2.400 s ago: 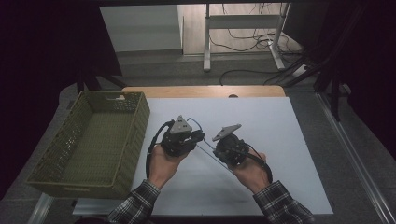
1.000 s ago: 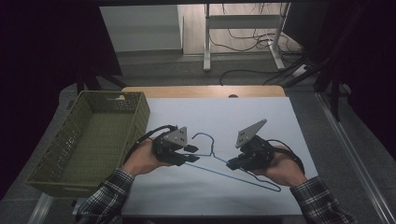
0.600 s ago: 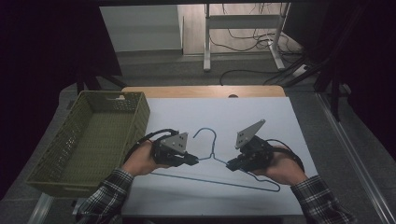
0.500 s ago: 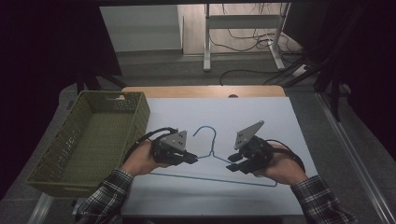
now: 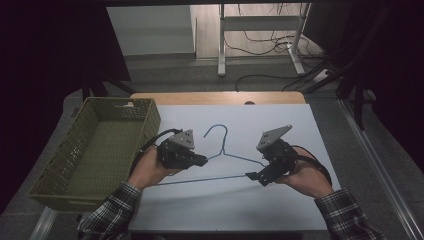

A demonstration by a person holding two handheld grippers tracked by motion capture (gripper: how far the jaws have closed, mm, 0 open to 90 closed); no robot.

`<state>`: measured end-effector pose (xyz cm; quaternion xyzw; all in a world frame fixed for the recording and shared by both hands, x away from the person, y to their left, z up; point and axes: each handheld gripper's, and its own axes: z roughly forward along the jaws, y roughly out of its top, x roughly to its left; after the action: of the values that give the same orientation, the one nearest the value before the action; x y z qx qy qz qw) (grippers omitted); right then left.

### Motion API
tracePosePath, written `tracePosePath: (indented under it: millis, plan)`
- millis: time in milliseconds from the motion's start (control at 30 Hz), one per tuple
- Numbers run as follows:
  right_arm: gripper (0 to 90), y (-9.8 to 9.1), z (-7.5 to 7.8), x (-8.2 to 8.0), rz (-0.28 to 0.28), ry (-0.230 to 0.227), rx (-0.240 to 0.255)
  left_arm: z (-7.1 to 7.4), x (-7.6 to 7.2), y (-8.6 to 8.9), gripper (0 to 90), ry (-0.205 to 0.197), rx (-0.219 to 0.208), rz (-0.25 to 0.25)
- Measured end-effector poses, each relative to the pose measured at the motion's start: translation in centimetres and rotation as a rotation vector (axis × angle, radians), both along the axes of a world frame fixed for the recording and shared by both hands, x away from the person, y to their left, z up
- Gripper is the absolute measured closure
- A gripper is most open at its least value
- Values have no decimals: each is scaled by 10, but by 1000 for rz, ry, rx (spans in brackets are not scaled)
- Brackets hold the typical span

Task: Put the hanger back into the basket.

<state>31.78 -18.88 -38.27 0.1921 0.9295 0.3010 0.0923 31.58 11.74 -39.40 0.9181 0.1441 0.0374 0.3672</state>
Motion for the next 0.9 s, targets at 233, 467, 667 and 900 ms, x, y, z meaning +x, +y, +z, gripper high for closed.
tracePosePath:
  millis: [233, 467, 667, 900]
  plan:
    - [25, -11, 0, 1, -69, -41, 11, 4, 3, 9, 876, 30, -35, 84]
    - [26, -25, 3, 1, -139, -61, 43, 7, 6, 20, 875, 69, -92, 171]
    - [23, -33, 2, 0, -163, -63, 57, 12, 7, 31, 875, 70, -101, 239]
    - [15, -36, -5, -3, -180, -59, 75, 18, 7, 53, 876, 84, -139, 330]
